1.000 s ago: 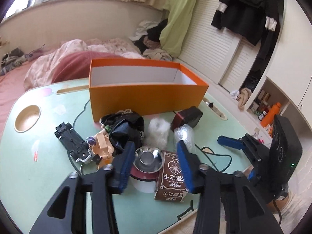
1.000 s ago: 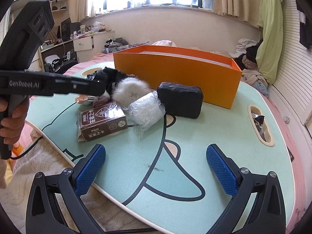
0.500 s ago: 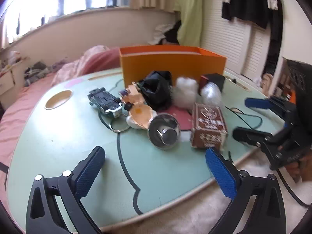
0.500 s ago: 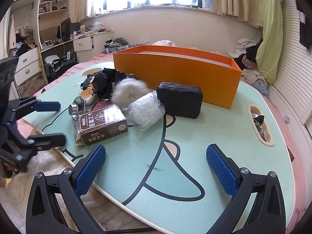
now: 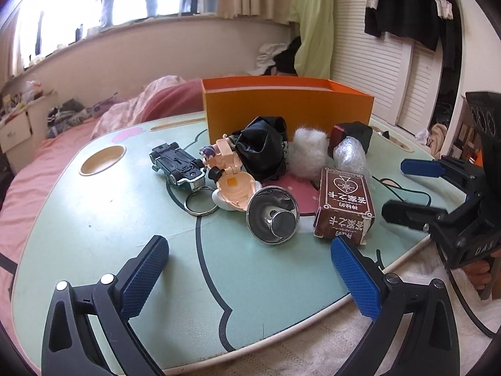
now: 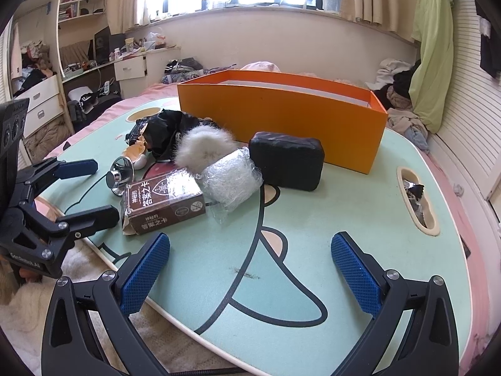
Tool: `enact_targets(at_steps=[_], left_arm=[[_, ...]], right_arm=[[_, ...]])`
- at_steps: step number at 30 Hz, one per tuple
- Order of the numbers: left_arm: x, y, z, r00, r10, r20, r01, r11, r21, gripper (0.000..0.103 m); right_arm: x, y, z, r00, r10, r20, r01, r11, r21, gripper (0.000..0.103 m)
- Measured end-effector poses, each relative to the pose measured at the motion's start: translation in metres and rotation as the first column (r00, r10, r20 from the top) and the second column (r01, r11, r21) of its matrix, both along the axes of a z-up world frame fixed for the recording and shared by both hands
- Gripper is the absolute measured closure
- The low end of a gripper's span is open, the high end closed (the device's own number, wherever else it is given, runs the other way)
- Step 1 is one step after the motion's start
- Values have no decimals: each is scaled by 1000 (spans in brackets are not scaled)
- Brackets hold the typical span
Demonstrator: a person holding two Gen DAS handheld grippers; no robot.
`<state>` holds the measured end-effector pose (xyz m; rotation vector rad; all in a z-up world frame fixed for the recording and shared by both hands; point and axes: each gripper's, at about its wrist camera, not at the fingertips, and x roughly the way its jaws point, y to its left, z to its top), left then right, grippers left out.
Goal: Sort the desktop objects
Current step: 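Set the round metal mirror on the desk and open the left gripper, then grasp the brown fur pompom in the box with the right gripper, lift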
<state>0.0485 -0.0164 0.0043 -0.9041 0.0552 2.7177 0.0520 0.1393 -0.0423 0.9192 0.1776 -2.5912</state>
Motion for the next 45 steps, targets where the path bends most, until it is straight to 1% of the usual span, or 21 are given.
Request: enact_targets(at_steps=[3,4,5,6,9,11,14,15,17,18,21,30,32,35,36,37,38,40,43,44,45], left_arm=[[1,-1,0,1000,0,0,0,1000,0,0],[1,-1,0,1000,0,0,0,1000,0,0],[1,-1,0,1000,0,-1,0,1000,0,0],[1,-1,0,1000,0,-1,0,1000,0,0],[1,-1,0,1000,1,-1,-1,1000,0,0],[-1,1,0,1000,2,0,-2,1000,1,0],[-1,1,0,1000,1,-1,-1,1000,1,0],[-1,1,0,1000,1,-1,-1,1000,1,0],[-2,0,0,1000,1,-1,-1,1000,1,1],[-2,1,0,1000,1,-2,-1,1000,-1,0],[-2,1,0,1000,1,-2,-1,1000,-1,0],[-1,1,0,1000,1,-3,-1,1000,-1,0],[-1,0,0,1000,1,-3,-1,1000,0,0],[-1,0,0,1000,1,-4,-1,1000,0,0],[-1,0,0,1000,1,-4,-1,1000,0,0],[-1,0,0,1000,1,-4,-1,1000,0,0],[-1,0,0,1000,1,-4,-1,1000,0,0],[-1,0,0,1000,1,-3,-1,1000,0,0],[-1,0,0,1000,1,-4,-1,1000,0,0],[-1,0,0,1000,1,-4,-1,1000,0,0],[-1,0,0,1000,1,-4,-1,1000,0,0]], right_arm=[[-9,9,31,999,-35,-21,32,991,-133,1],[-15,9,43,998,-45,-32,40,987,-159,1],[-23,7,54,997,-61,-41,53,984,-168,1],[-34,3,62,995,-89,-43,82,985,-154,1],[-80,-6,74,978,-206,8,206,972,-109,1],[-102,-10,76,973,-229,33,231,966,-116,1],[-122,-21,75,963,-269,19,270,961,-54,1],[-129,-25,71,963,-268,32,269,962,-35,1],[-143,-26,56,959,-266,101,268,963,-7,1],[-142,-27,53,959,-267,92,268,963,10,1],[-136,-22,50,965,-259,47,259,966,0,1],[-133,-18,49,969,-244,43,244,970,-3,1],[-138,-19,51,968,-239,71,239,971,4,1],[-156,-21,56,959,-203,196,203,979,22,5],[-165,-23,57,951,-177,255,176,984,27,10],[-173,-26,57,936,-154,317,153,988,29,12],[-183,-29,57,910,-137,392,137,990,29,12],[-199,-35,51,853,-140,503,133,990,50,13],[-215,-46,38,787,-171,593,106,984,143,14],[-220,-49,32,759,-168,629,83,983,162,16],[-224,-50,23,724,-158,671,66,985,161,24]])
